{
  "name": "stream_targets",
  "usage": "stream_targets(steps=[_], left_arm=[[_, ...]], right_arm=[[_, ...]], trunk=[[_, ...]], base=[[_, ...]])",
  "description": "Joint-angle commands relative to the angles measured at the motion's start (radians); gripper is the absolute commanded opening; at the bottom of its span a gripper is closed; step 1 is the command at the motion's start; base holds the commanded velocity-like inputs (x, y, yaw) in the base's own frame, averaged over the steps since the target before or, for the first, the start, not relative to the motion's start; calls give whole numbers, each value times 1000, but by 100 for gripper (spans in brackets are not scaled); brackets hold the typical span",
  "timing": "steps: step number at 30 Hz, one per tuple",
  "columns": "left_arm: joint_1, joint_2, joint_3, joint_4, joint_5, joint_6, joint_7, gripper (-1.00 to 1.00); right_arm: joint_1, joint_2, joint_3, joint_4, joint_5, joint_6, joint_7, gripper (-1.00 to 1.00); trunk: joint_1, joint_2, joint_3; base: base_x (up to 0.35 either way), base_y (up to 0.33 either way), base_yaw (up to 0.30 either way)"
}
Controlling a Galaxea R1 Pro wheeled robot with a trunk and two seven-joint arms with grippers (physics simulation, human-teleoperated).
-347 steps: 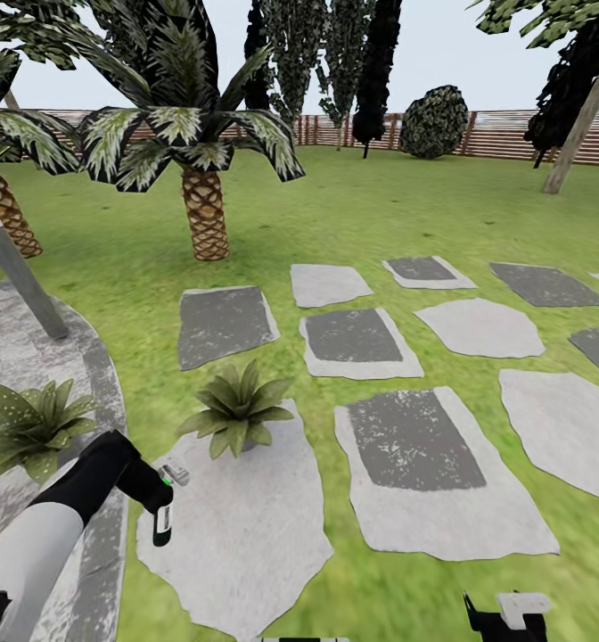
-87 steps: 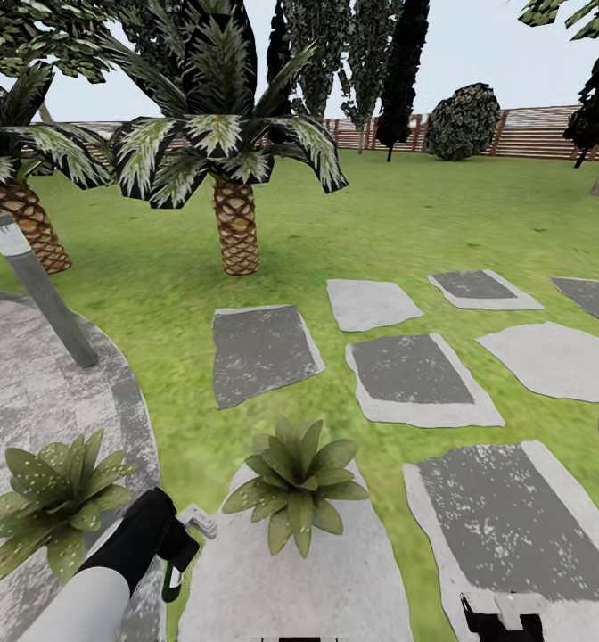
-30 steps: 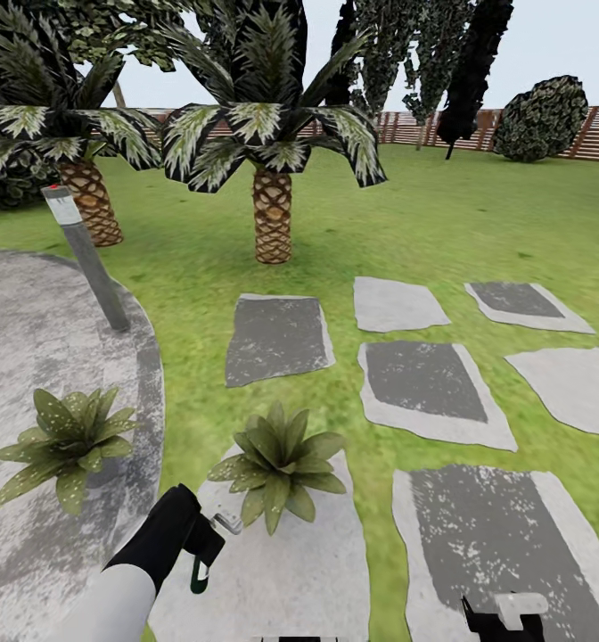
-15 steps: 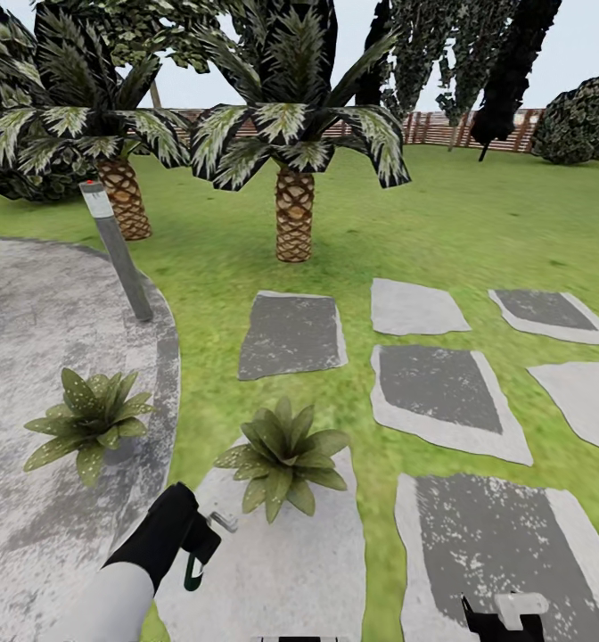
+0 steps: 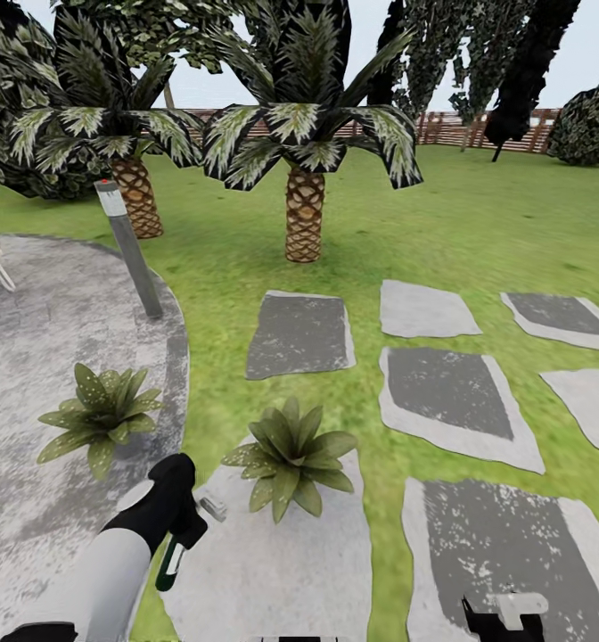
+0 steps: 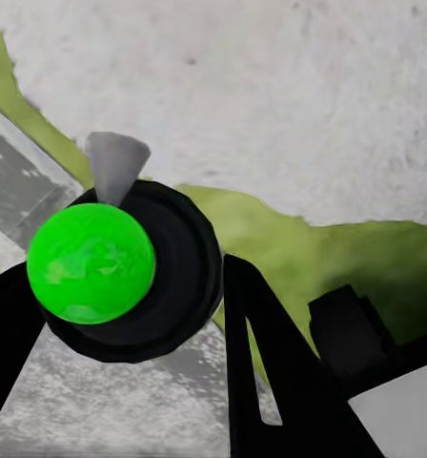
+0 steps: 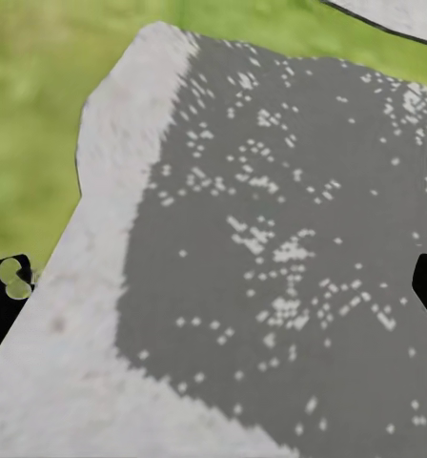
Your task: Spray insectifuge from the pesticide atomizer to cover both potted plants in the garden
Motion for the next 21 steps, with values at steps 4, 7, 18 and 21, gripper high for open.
stream_targets(steps=[4, 7, 18, 21], left_arm=[[-6, -10, 6, -3, -10, 6, -11, -100], [-8, -12, 7, -4, -7, 6, -12, -100], [-15, -27, 5, -10, -13, 6, -12, -100], [-16, -30, 5, -53, -8, 7, -13, -100]], right_arm=[[0, 0, -8, 0, 1, -3, 8, 100], [0, 0, -8, 0, 1, -3, 8, 100], [0, 0, -8, 0, 1, -3, 9, 100], [0, 0, -8, 0, 1, -3, 9, 100]], trunk=[[0, 0, -1], [0, 0, -1], [0, 0, -1], [0, 0, -1]], base=[[156, -168, 215], [174, -221, 37], [-103, -238, 31], [16, -270, 250]])
